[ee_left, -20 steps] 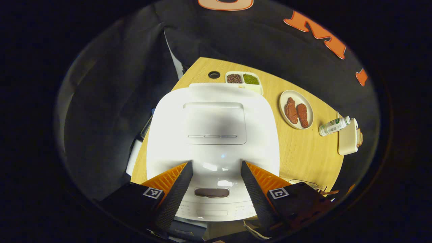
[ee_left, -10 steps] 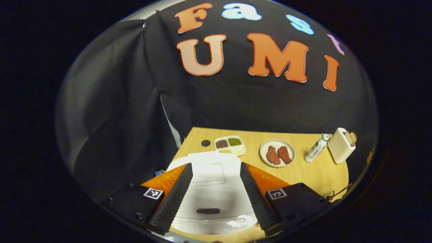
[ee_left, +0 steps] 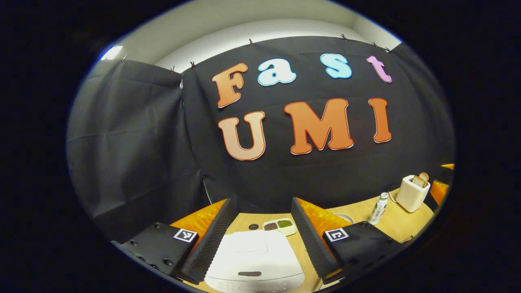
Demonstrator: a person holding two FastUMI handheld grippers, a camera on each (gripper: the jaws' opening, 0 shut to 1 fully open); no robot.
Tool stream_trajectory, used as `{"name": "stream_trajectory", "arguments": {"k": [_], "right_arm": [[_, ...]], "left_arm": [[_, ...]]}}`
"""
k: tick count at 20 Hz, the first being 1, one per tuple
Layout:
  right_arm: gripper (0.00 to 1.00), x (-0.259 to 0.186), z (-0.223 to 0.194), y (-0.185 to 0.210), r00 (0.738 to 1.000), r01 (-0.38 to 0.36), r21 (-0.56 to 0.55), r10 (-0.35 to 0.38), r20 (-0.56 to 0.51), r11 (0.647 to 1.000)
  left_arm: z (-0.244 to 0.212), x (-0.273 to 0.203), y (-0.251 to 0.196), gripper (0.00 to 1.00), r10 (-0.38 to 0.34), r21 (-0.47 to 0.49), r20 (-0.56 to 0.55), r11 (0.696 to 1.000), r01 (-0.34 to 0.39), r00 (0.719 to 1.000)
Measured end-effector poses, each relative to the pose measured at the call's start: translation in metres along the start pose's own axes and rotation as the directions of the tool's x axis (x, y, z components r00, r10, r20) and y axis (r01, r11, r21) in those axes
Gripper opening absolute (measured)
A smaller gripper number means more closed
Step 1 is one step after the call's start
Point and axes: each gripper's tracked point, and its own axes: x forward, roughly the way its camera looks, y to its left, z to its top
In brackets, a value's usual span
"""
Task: Close the left gripper, press the button to open the rice cooker; take a wooden spoon from the chopstick holder with the right hand, scoop a spoonful of rice and pour it into the rice cooker, then put the wooden spoon back into the chopstick holder.
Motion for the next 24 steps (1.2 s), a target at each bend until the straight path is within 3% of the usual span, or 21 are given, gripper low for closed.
{"name": "stream_trajectory", "arguments": {"k": [4,10,14,24], "right_arm": [[0.9,0.001,0.013,0.004,0.999,-0.01,0.054,0.009,0.034,0.998],[0.9,-0.004,0.009,-0.001,0.998,0.02,0.048,-0.022,0.05,0.999],[0.9,-0.01,0.014,0.002,0.997,0.02,0.039,-0.022,0.07,0.999],[0.93,-0.017,0.026,0.001,0.997,0.022,0.022,-0.023,0.075,1.0]], "left_arm": [[0.01,-0.016,-0.023,0.97,-0.063,-0.073,0.061,0.995,0.067,0.996],[0.012,-0.039,-0.055,0.99,-0.125,-0.053,0.116,0.99,0.132,0.985],[0.03,-0.052,-0.062,0.99,-0.13,-0.067,0.209,0.987,0.147,0.969],[0.034,-0.061,-0.07,0.99,-0.16,-0.067,0.215,0.982,0.178,0.964]]}}
